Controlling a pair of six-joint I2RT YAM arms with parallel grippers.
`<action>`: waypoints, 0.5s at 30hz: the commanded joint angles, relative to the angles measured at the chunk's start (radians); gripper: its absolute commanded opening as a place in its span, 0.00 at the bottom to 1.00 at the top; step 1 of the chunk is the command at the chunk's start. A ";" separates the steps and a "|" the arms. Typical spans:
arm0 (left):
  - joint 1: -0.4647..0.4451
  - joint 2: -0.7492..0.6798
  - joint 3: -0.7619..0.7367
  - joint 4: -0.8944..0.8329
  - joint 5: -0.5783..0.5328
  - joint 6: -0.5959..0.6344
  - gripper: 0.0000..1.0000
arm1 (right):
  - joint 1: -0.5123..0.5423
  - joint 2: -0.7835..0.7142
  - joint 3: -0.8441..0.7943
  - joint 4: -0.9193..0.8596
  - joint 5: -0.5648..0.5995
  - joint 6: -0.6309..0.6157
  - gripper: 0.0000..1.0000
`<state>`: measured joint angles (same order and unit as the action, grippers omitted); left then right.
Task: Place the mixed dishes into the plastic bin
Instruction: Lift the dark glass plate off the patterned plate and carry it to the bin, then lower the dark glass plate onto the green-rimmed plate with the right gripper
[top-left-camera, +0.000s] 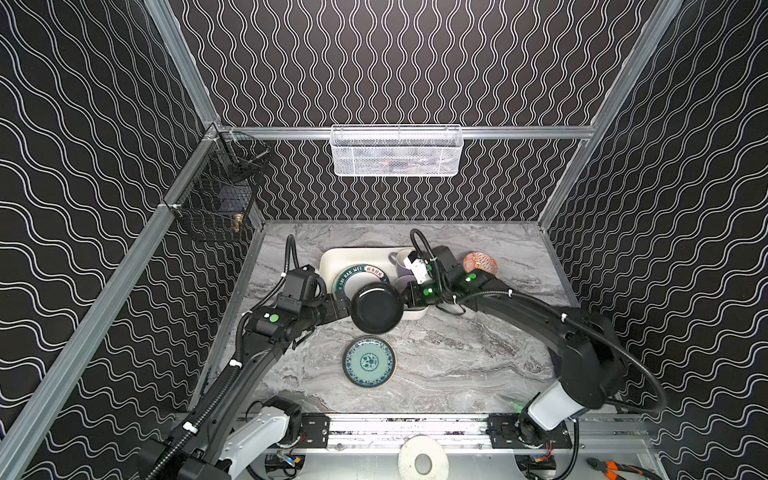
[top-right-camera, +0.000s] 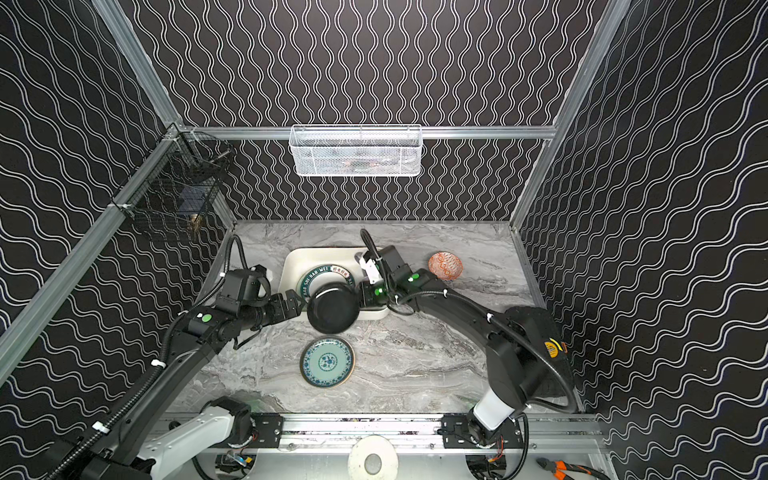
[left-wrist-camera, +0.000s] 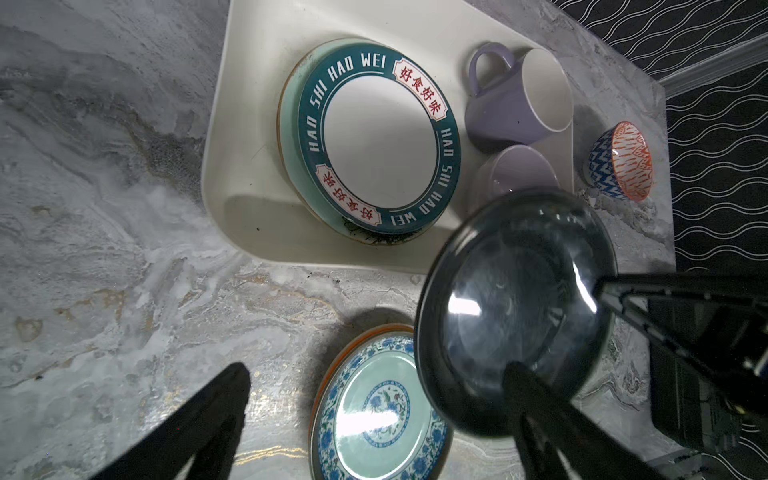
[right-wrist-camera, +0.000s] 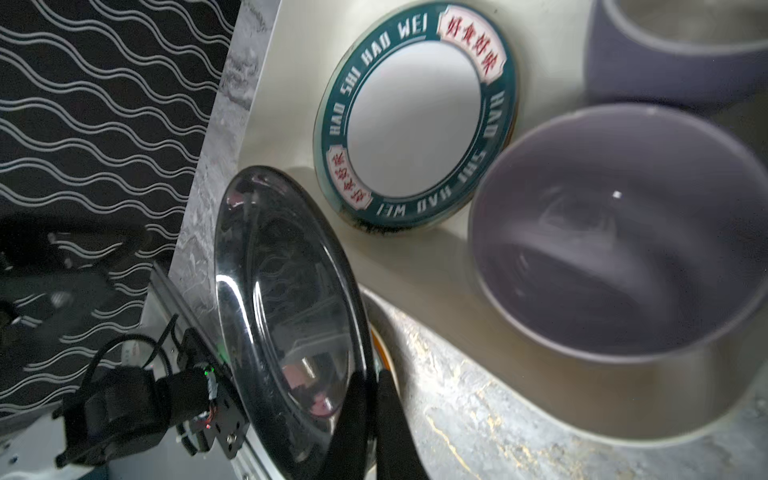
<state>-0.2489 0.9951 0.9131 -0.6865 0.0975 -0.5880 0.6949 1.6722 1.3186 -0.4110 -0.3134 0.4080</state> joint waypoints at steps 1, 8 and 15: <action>-0.001 0.022 0.038 -0.003 -0.018 0.053 0.98 | -0.006 0.089 0.120 -0.053 0.025 -0.046 0.03; 0.001 0.054 0.091 0.002 -0.051 0.100 0.98 | -0.022 0.359 0.401 -0.116 0.008 -0.071 0.02; 0.007 0.074 0.095 0.012 -0.065 0.128 0.98 | -0.054 0.514 0.556 -0.148 0.004 -0.083 0.02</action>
<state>-0.2455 1.0657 1.0027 -0.6880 0.0475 -0.4938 0.6502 2.1616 1.8404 -0.5400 -0.2981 0.3420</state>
